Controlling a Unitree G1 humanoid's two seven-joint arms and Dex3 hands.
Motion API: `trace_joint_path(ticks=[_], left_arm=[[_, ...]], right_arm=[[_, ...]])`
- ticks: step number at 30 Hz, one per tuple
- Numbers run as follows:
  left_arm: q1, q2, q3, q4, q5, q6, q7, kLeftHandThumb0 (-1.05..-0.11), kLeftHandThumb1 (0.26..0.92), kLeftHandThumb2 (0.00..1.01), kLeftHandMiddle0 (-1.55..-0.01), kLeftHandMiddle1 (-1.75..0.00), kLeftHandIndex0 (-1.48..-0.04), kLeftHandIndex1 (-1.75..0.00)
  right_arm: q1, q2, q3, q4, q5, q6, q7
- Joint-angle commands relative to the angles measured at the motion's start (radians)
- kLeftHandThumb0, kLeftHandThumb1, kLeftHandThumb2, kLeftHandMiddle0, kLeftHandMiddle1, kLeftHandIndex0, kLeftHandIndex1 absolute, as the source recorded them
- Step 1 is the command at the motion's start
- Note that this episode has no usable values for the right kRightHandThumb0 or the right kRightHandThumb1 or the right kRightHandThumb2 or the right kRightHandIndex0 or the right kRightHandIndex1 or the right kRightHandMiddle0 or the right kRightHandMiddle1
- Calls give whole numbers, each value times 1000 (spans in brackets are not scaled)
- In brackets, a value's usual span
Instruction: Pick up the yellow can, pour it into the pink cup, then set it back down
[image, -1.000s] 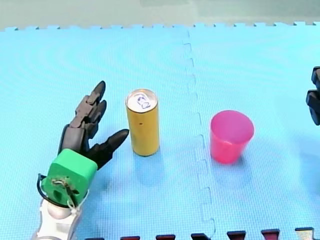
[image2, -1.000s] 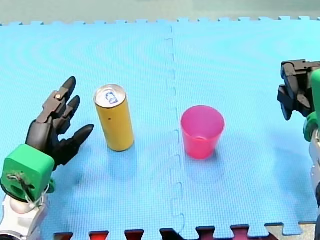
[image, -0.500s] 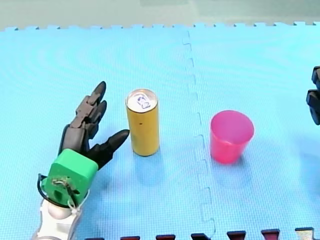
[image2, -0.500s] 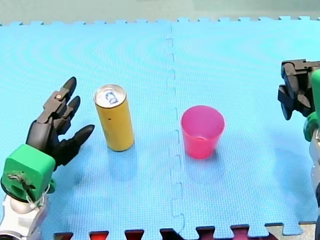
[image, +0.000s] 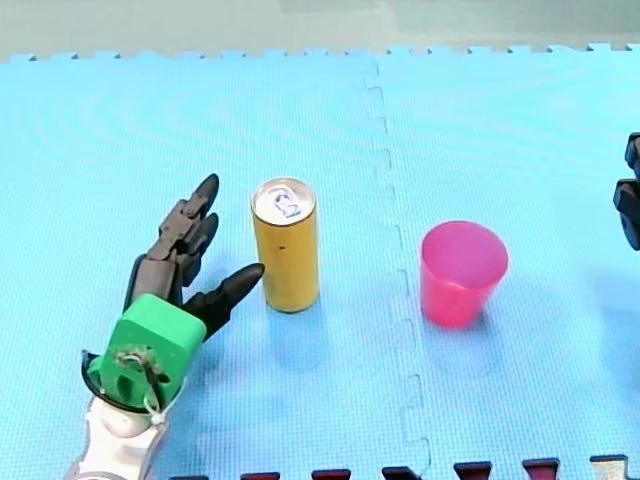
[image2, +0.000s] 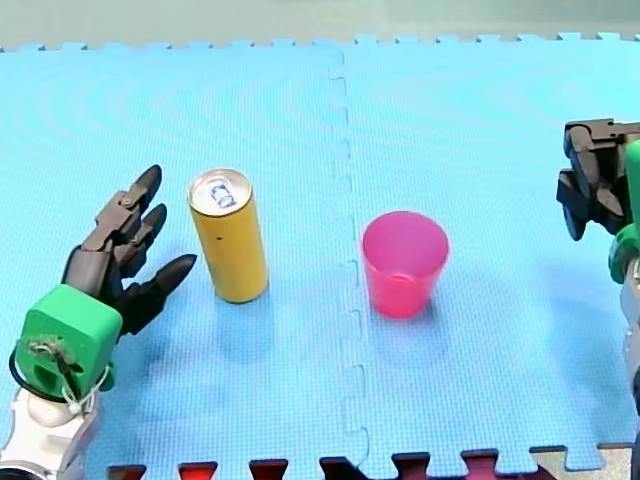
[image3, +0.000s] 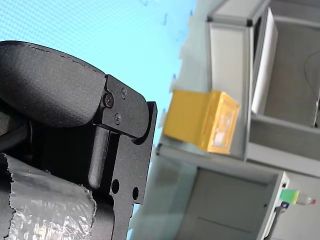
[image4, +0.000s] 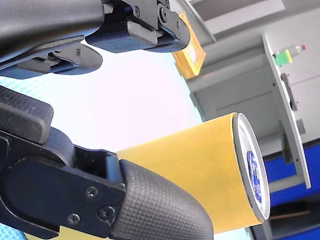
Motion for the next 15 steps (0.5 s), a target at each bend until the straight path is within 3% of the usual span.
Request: trace_joint_path(ticks=[1, 6, 15], left_arm=[[-5, 5, 4, -6, -10, 5, -13, -1048, 868, 2, -389, -16, -325, -3], [-5, -7, 31, -13, -69, 9, -95, -1017, 770, 0, -377, -4, -300, 0], [-3, -9, 46, -12, -89, -25, -139, -937, 700, 0, -306, 0, -253, 0]], right_arm=[[1, -4, -4, 0, 5, 0, 2], [0, -3, -6, 0, 8, 1, 2], [-2, -7, -10, 2, 8, 4, 8]])
